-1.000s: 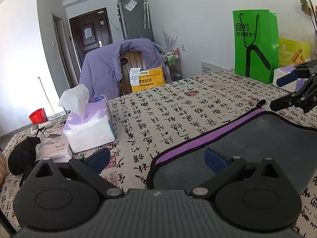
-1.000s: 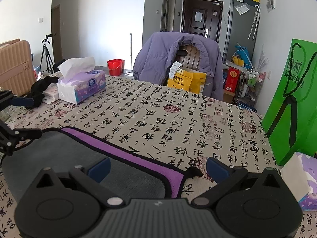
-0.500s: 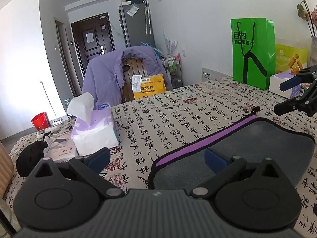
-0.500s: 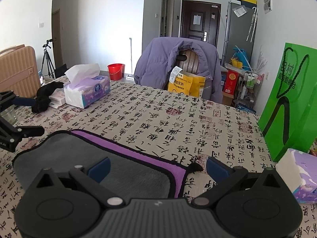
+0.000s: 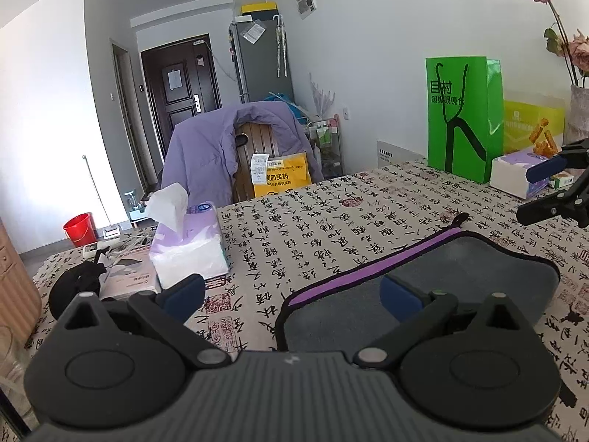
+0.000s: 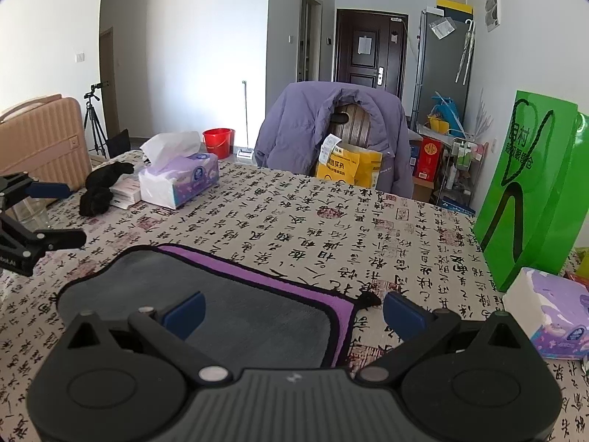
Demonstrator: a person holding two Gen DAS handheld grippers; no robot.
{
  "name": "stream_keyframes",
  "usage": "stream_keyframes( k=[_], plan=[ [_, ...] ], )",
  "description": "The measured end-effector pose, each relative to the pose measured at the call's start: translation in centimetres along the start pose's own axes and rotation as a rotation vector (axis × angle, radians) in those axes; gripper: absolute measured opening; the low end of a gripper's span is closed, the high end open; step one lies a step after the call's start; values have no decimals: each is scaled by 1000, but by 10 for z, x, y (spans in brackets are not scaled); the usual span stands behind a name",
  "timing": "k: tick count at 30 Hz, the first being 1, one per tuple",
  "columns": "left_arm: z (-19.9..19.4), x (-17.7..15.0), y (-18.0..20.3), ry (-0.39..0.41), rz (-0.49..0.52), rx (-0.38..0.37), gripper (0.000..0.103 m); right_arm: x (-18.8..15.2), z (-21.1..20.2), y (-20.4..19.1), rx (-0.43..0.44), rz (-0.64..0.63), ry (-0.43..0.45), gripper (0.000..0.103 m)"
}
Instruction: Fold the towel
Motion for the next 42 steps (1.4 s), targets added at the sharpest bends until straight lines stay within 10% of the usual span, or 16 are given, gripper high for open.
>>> stream_keyframes(
  k=[42],
  plan=[
    [-140,-31,34,125,-61,-26,103,-53,-141,-49,4,22,134,103]
  ],
)
Point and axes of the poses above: each gripper's, at about its wrist camera, not at the fingertips, and z roughly the way its jaws point, y to its right, x to its top, the point moved 9 cm from there along z, roughly the way its jaws point, and after that the axes turned 4 degrees about -y, right-handed, at the moved point
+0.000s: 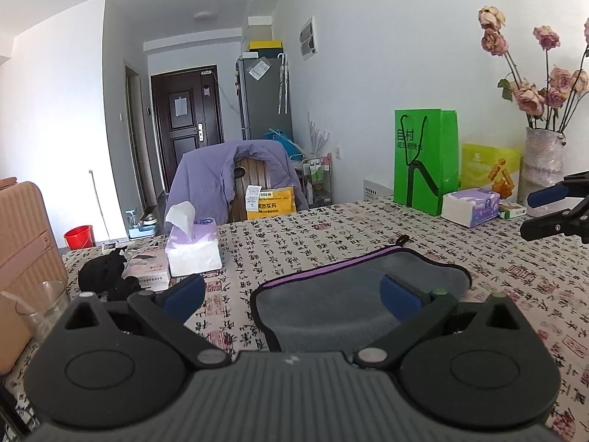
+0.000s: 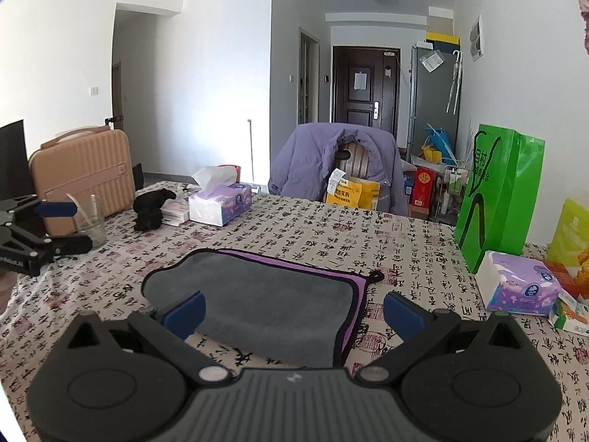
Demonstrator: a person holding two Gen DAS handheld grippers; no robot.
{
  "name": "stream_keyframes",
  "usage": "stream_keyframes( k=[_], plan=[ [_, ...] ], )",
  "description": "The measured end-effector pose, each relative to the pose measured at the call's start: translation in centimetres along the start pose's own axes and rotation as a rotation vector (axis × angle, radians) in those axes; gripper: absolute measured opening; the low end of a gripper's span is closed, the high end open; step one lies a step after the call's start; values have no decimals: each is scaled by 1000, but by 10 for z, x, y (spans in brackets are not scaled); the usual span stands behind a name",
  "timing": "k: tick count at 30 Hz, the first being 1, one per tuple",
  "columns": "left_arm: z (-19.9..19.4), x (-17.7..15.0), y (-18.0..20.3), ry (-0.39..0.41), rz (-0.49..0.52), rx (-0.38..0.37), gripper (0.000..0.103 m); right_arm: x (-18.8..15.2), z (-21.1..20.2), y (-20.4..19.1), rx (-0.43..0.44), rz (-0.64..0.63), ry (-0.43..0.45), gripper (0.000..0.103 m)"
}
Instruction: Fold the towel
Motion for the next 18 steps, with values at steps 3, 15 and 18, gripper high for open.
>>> stream_keyframes(
  k=[3,15,18],
  plan=[
    [-12,-5,2,10,-7,0,103,-5,-13,-7,0,-5,11,103],
    [-54,-27,9,31,-28,-2,103,-34,-51,-25,1,13,33,103],
    [-65,-33,12,35,-36,-4,103,-42,-60,-28,1,21,34,103]
  ],
)
Point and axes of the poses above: each gripper's, at about its wrist camera, not at the fingertips, and z roughly the way its jaws point, y to its right, x to its top, the point moved 9 cm from there along z, roughly the way its jaws point, and after that the axes turned 4 degrees about -y, right-handed, at the moved point
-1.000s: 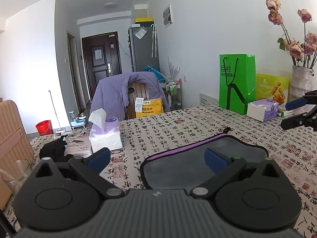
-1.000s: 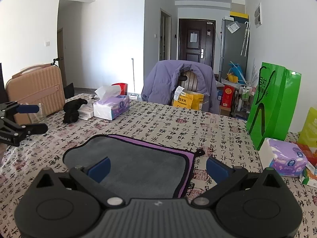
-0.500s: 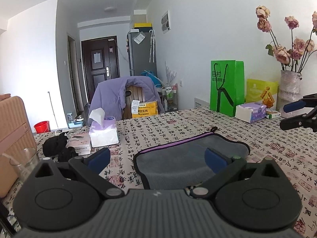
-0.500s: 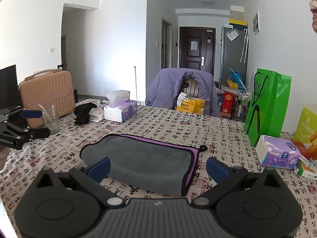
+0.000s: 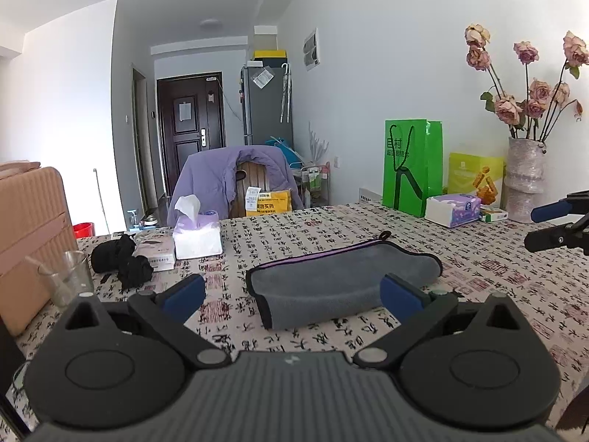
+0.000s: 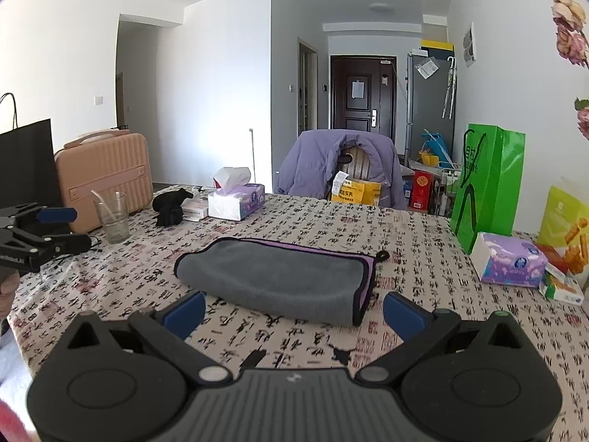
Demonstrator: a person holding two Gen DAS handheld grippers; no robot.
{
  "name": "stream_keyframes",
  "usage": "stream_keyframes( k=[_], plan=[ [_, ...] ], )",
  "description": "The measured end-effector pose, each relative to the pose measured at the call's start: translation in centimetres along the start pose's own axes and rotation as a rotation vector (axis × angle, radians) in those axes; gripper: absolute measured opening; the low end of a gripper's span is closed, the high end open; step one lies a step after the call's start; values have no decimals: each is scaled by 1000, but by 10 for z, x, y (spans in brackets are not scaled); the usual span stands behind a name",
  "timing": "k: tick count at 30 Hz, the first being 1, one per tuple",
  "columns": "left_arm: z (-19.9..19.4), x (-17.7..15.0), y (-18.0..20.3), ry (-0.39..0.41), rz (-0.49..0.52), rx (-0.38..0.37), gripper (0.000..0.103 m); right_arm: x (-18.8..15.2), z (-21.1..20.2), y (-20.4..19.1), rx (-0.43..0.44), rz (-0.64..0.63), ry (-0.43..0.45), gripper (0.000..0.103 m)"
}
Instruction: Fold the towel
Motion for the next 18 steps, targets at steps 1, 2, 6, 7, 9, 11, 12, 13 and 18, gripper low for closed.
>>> stream_keyframes(
  k=[1,2,6,7,9,11,12,13,18],
  plan=[
    [-3,-1,1,1,-1,1,103,-3,-3,-1,1,3,1,103],
    [-6,-3,1,1,-2,2,103,-6,-5,-2,1,6,1,103],
    [-16,-11,4,-3,-8,2,103,-16,-15,-7,6,25,5,103],
    [-19,-13,4,-4,-10,0,103,-18,-18,-7,6,31,7,103],
    [-24,-17,6,-3,-14,0,103,-23,-21,-9,5,41,8,103],
    [-29,-21,7,-3,-19,1,103,-28,-24,-10,7,53,7,103],
    [-31,-22,7,-1,-24,2,103,-31,-25,-10,8,58,4,103],
    [-33,-24,7,-1,-31,3,103,-34,-27,-10,7,63,1,103],
    [-40,-34,7,-8,-58,9,103,-49,-32,-13,9,88,-8,103]
  ],
)
Point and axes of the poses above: each gripper's, at about its wrist camera, not at the fingertips, and z roughly the way its jaws point, y to its right, x to its top, the point moved 9 cm from there along z, roughly the way its jaws point, and after that the axes turned 4 degrees about -y, right-handed, at the moved point
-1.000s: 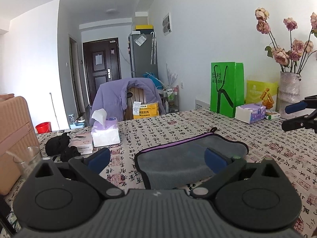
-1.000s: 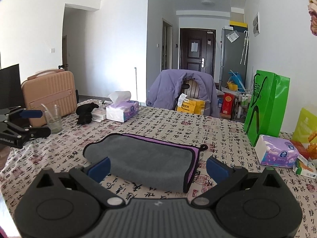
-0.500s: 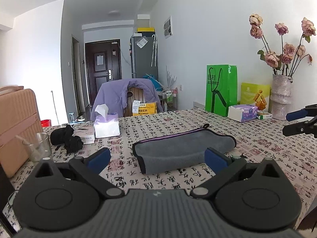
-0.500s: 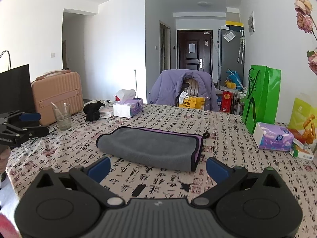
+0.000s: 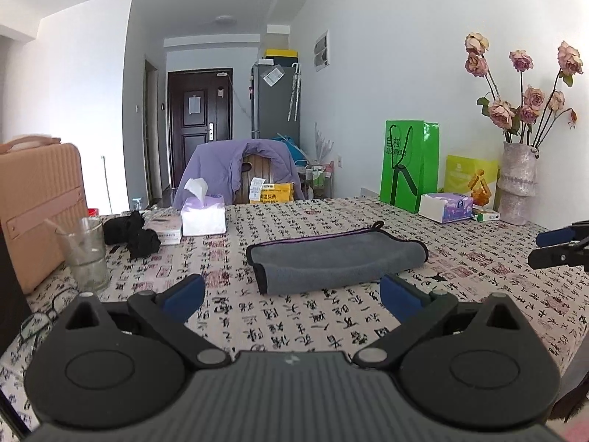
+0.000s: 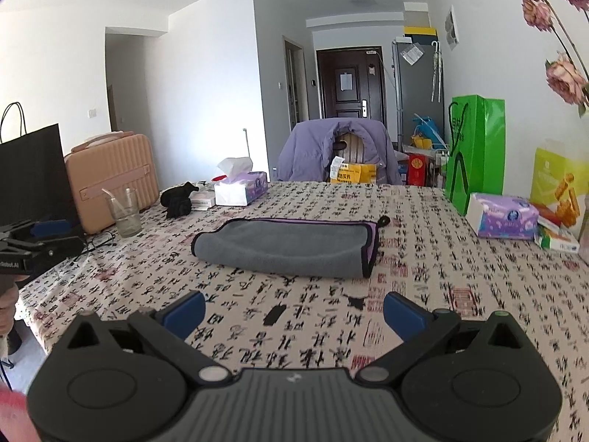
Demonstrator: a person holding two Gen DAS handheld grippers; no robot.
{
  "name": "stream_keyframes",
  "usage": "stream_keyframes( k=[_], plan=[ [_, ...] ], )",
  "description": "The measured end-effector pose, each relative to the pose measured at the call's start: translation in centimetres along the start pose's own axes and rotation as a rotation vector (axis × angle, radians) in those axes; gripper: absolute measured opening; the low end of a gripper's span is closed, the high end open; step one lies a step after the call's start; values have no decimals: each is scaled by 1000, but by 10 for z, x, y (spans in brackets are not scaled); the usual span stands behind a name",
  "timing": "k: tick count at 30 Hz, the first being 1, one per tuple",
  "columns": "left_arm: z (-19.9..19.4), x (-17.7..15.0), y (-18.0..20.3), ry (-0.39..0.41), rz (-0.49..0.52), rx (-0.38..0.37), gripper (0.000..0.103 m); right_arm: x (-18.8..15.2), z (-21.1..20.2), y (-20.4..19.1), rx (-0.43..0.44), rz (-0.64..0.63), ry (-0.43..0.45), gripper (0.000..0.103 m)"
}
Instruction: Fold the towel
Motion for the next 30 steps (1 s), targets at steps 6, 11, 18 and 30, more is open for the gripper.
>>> stream_keyframes(
  k=[6,11,18,30],
  plan=[
    [-6,-14,0,-14,-10,8,103,-16,-6,-1,7,28,-4,103],
    [-10,-25,-2,-28,-31,18,103,-26,-10,-1,7,34,-16,103],
    [-15,-32,-2,-31,-45,18,103,-31,-16,-2,2,35,-12,103],
    [-16,-36,-2,-35,-58,14,103,-35,-19,-5,-8,34,-18,103]
  ],
)
Point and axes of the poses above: each gripper's, at about its wrist camera, not at the fingertips, and z roughly the way its jaws point, y to its right, x to its top, the point moved 9 cm from there along z, roughly the way its jaws point, and after that the axes turned 4 degrees about -y, right-handed, at the moved point
